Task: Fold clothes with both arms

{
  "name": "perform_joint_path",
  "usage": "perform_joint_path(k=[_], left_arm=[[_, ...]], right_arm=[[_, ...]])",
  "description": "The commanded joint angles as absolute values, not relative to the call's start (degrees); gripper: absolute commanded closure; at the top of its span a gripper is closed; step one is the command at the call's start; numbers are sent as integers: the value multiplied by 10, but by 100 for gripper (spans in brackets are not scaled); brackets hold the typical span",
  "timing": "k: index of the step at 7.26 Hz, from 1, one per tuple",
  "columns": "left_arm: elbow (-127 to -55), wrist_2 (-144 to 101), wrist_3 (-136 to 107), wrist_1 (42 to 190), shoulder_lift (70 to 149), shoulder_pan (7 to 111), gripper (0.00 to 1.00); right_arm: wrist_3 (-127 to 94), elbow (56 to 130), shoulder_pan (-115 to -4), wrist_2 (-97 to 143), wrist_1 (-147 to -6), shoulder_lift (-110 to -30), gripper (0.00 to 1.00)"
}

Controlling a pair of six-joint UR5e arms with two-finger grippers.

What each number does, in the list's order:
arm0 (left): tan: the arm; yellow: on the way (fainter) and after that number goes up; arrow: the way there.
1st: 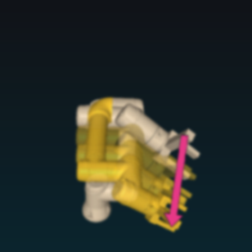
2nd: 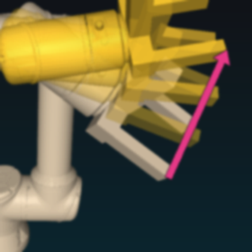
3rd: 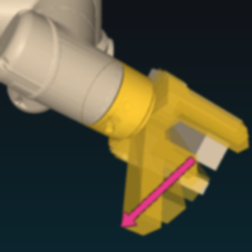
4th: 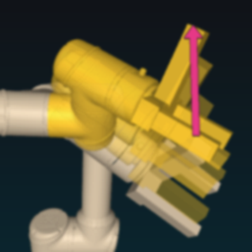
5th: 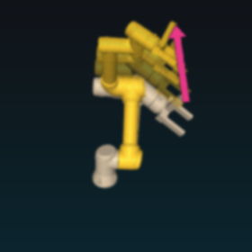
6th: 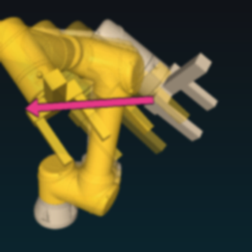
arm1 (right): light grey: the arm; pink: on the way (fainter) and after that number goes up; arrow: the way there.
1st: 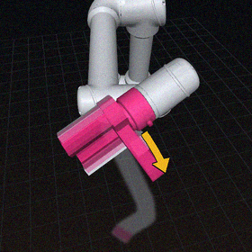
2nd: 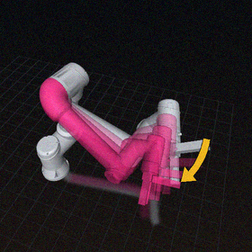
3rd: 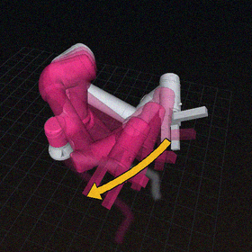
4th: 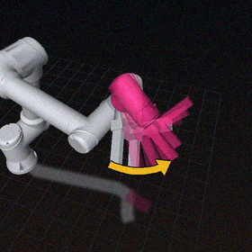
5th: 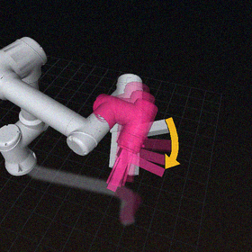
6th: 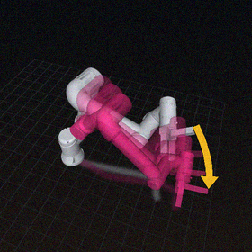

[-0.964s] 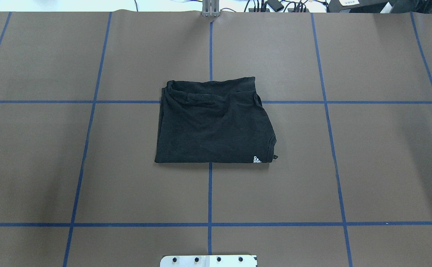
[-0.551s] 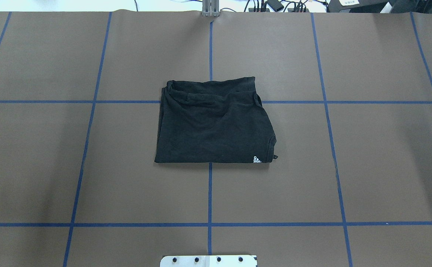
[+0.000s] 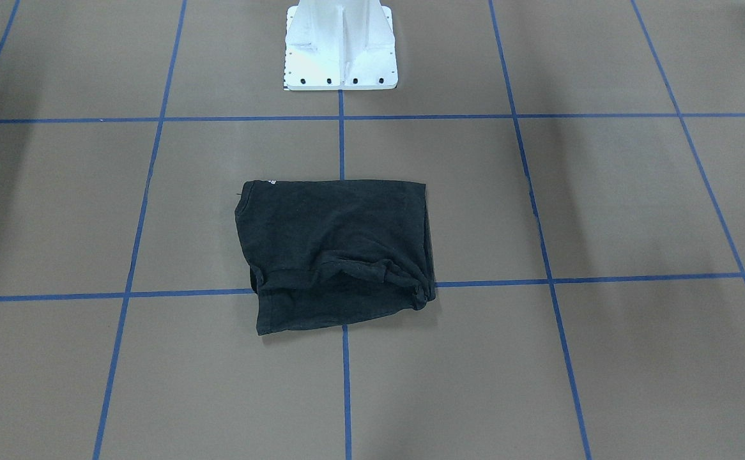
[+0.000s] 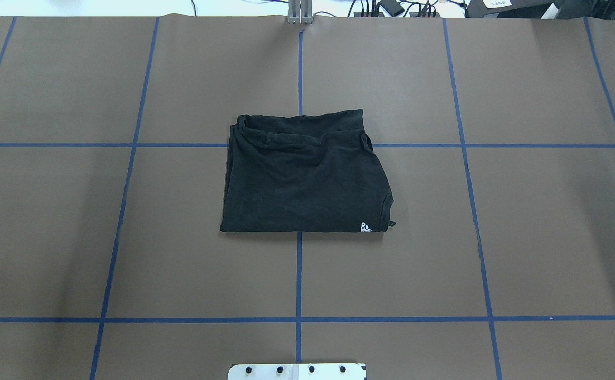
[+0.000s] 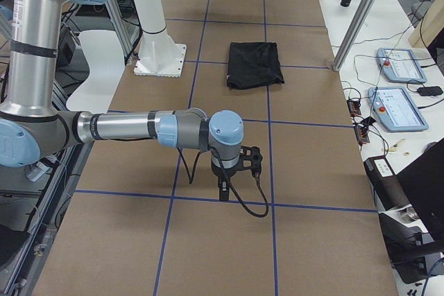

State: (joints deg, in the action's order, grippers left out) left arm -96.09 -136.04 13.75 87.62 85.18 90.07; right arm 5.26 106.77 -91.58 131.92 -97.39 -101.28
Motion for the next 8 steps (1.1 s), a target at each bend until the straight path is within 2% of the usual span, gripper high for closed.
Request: perform_joint_path(k=[1,8], left_arm=[[-973,-1352,139,878,850,904,0],[-990,-1352,139,877,848,906,0]], right_arm=[[47,1071,-916,1319,-974,-1012,0],[42,1078,-916,1321,-974,-1012,0]])
